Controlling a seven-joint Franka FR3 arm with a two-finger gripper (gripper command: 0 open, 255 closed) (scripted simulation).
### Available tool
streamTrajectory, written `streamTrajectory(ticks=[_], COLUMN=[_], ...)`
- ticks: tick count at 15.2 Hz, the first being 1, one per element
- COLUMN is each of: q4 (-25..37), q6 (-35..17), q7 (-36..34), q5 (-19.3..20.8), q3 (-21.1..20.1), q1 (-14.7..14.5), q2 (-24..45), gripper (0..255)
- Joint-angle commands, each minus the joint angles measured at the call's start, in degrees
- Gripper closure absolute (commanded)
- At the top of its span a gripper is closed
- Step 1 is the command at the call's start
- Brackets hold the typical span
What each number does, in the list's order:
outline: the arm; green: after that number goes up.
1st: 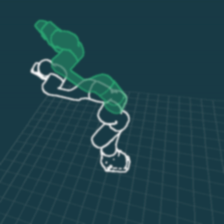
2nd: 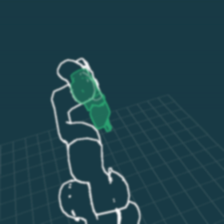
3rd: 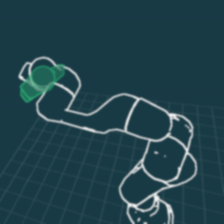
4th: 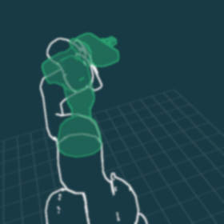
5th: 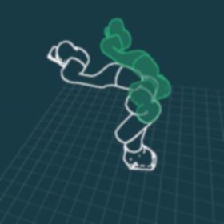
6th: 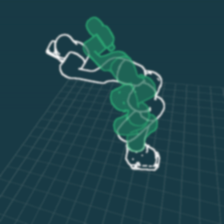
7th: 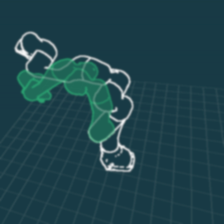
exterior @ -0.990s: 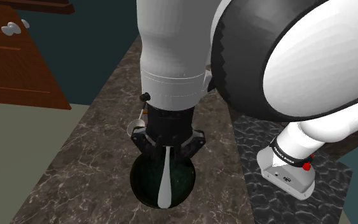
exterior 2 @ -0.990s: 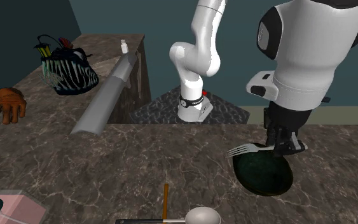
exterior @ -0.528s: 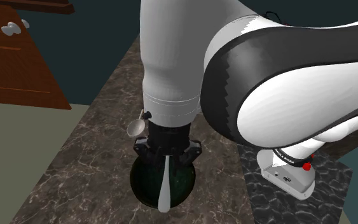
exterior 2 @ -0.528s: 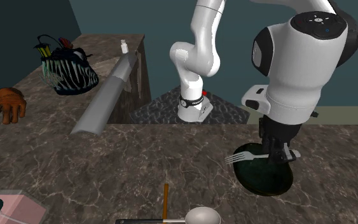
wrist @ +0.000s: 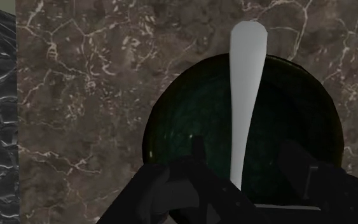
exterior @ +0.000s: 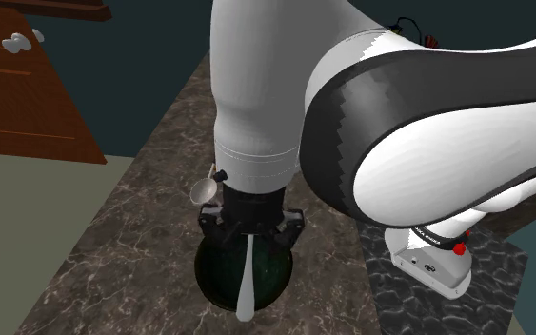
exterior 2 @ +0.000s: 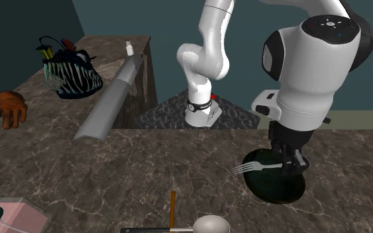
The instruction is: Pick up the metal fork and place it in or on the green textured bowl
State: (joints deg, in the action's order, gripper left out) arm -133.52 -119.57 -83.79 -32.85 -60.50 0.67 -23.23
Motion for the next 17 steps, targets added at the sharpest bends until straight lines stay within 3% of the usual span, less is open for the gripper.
streamTrajectory(ticks=[1, 5, 9, 17], q4=[0.0, 0.0, 4.3, 4.3], q6=[0.0, 0.0, 8.1, 8.1], q7=[0.0, 0.0, 0.4, 0.4], q5=[0.0, 0.0, 0.5, 0.5], q3=[0.0, 0.0, 5.3, 5.3], q1=[0.0, 0.0, -1.4, -1.4], q2=[0.0, 0.0, -3.5, -3.5], gripper=[0, 0, 0, 0])
